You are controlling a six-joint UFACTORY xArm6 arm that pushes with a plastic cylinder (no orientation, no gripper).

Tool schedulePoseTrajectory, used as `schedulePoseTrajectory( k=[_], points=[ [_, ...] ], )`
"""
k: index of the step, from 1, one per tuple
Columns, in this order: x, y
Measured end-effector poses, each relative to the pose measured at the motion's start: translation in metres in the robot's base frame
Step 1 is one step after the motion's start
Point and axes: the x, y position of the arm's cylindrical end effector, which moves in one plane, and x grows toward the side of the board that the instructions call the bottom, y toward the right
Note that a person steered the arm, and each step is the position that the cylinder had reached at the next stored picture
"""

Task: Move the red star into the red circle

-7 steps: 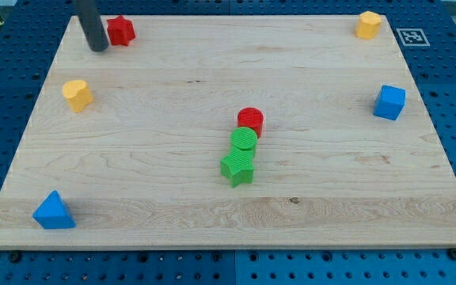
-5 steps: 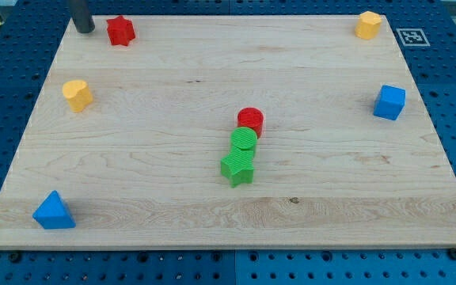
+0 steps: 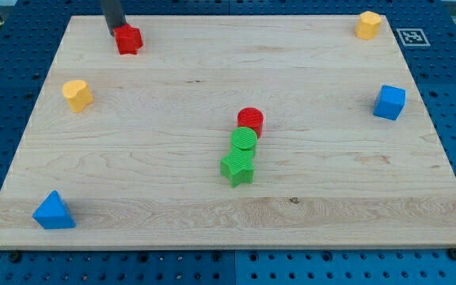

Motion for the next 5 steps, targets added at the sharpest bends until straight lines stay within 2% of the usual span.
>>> schedulePoseTrajectory(
  k=[2,5],
  points=[
    [0.006,-0.009],
    [0.015,0.028]
  ],
)
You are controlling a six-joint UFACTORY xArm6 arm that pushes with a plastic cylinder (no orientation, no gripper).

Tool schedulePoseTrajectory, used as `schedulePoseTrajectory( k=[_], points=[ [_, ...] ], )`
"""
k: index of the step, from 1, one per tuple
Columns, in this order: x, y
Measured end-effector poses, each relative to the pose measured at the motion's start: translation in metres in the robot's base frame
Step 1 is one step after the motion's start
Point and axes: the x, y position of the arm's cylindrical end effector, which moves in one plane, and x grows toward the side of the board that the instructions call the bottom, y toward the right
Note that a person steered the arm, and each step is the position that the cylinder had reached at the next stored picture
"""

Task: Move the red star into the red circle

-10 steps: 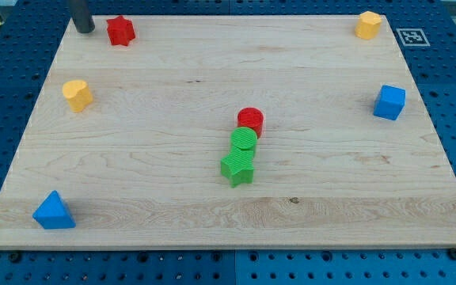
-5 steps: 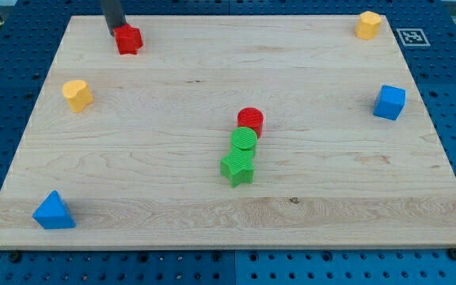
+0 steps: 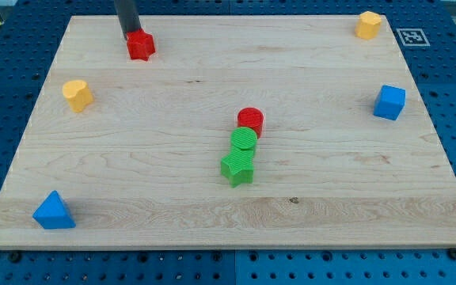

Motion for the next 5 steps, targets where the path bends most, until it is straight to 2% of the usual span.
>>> schedulePoseTrajectory(
  k=[1,2,4,5],
  points=[
    [0.003,-0.026],
    [0.007,-0.023],
    [0.024,0.017],
    [0.034,0.019]
  ],
)
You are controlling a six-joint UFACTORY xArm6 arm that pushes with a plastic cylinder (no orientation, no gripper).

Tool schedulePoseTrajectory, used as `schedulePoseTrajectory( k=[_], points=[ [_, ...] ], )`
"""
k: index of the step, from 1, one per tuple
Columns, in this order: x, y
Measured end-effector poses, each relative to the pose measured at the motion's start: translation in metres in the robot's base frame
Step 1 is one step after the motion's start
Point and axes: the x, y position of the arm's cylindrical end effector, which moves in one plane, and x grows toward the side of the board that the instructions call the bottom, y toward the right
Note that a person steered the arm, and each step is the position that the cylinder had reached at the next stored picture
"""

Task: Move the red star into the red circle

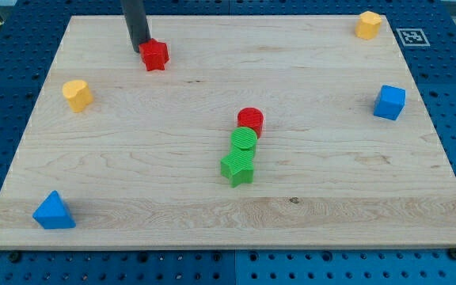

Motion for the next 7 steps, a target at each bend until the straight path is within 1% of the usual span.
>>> schedulePoseTrajectory(
  k=[1,3,4,5,7],
  points=[
    [0.005,-0.011],
    [0.006,0.038],
    [0.012,0.036],
    [0.014,0.018],
    [0.031,0.045]
  ],
)
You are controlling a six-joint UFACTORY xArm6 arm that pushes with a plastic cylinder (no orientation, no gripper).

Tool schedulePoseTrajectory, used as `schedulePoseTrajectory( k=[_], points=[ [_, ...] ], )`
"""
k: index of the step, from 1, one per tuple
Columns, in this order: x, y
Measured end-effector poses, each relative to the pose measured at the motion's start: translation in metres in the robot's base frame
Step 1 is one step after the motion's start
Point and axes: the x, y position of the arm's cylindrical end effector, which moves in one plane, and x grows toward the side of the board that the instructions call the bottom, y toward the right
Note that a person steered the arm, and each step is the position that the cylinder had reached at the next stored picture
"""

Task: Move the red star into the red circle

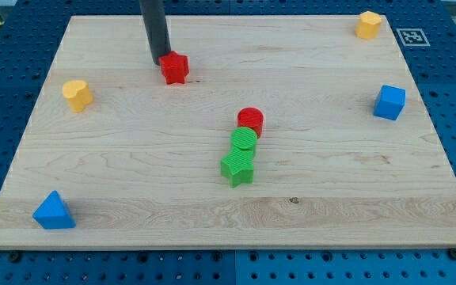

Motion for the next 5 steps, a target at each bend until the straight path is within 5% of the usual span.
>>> schedulePoseTrajectory(
  k=[2,5],
  points=[
    [0.018,0.041],
    [0.04,0.015]
  ],
)
